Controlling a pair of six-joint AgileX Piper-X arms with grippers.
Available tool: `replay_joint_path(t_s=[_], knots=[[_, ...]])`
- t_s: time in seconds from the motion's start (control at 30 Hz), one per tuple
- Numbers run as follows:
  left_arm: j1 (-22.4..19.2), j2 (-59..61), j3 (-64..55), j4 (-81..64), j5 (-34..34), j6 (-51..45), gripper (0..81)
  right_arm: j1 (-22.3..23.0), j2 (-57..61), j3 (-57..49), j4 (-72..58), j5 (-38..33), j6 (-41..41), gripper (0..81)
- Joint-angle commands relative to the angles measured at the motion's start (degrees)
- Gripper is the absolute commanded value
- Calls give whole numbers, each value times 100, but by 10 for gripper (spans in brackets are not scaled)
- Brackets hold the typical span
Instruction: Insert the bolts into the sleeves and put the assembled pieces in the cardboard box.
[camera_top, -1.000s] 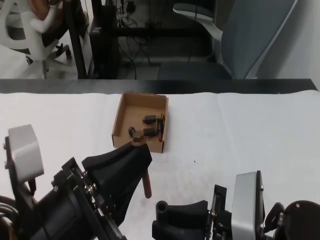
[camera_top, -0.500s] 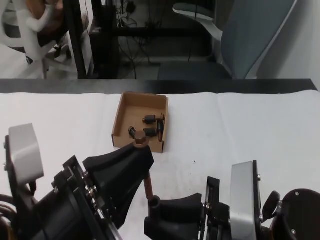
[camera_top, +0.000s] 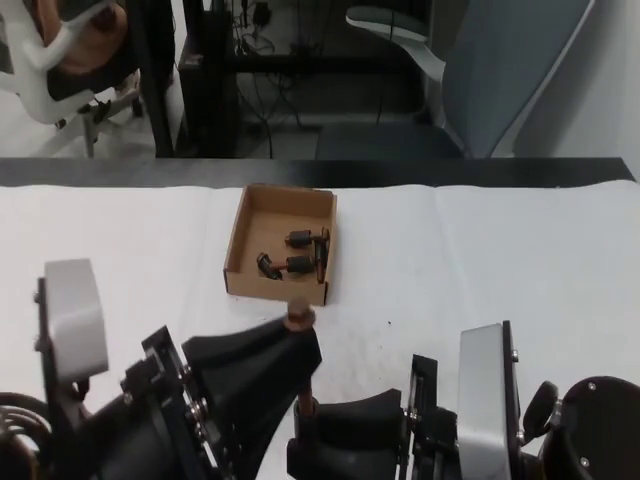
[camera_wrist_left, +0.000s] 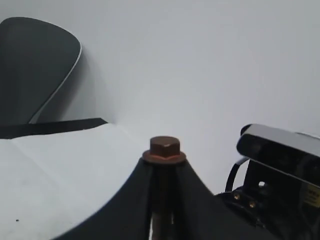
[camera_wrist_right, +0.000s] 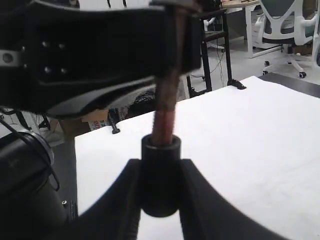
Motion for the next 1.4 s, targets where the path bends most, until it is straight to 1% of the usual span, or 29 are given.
replay_joint_path(t_s=[0.0,0.1,0.13,0.17,0.23,0.27,0.3,0.33,0.47,0.53,0.67,0.7,0.77,0.8,0.83,0.87,0.97,1.07,1.13,1.2,1.3,1.37], knots=[[-22,-22,-3,228,268,-45,18,-30,-4,-71,-64,14,-11,6],[-22,-22,-3,585,728,-45,10,-29,-4,-71,-64,14,-31,6],[-22,-22,-3,675,890,-45,24,-29,-4,-71,-64,14,-29,6],[-22,-22,-3,775,1077,11,87,-29,-4,-71,-64,14,-29,6],[-22,-22,-3,985,1352,41,274,-29,-4,-92,-64,14,-30,6],[-22,-22,-3,1087,1403,24,424,-29,-4,-115,-64,14,-30,6],[-22,-22,-3,1179,1391,-16,612,-29,-4,-139,-51,14,-30,6],[-22,-22,-3,1289,1314,-88,700,-29,-4,-184,-17,14,-30,6],[-10,-22,-3,1564,582,-172,700,-151,-4,-333,172,115,-30,6],[-10,-123,-23,1470,259,43,700,-312,-4,-422,459,385,-84,6],[-10,-608,-30,865,-330,348,700,-852,-4,-699,1362,641,-525,6],[-10,-757,-30,783,-541,419,588,-986,7,-810,1647,672,-636,6],[-10,-1105,-30,866,-943,499,251,-1315,58,-1032,2047,656,-856,6],[-10,-1325,-30,1020,-1128,558,18,-1534,148,-1217,2206,655,-881,6],[-10,-1445,-30,1233,-1230,606,8,-1670,242,-1354,2309,631,-880,6],[-10,-1555,-30,1545,-1376,604,18,-1823,397,-1543,2407,572,-868,6],[-10,-1665,-17,2680,-1462,591,18,-2143,1108,-2233,2711,232,-1006,6],[-10,-1651,-17,3780,-1462,381,18,-2233,1984,-3207,3146,70,-1275,6],[-10,-1651,-17,4158,-1462,343,18,-2231,2558,-3887,3649,123,-1487,6],[-10,-1651,-17,4261,-1525,343,18,-2231,3214,-4611,4205,262,-1516,6],[-10,-1706,-17,4140,-1966,343,18,-2243,4053,-5749,5110,814,-1562,6],[-10,-1777,-17,3926,-2078,343,18,-2285,4566,-6285,5383,1138,-1780,6]])
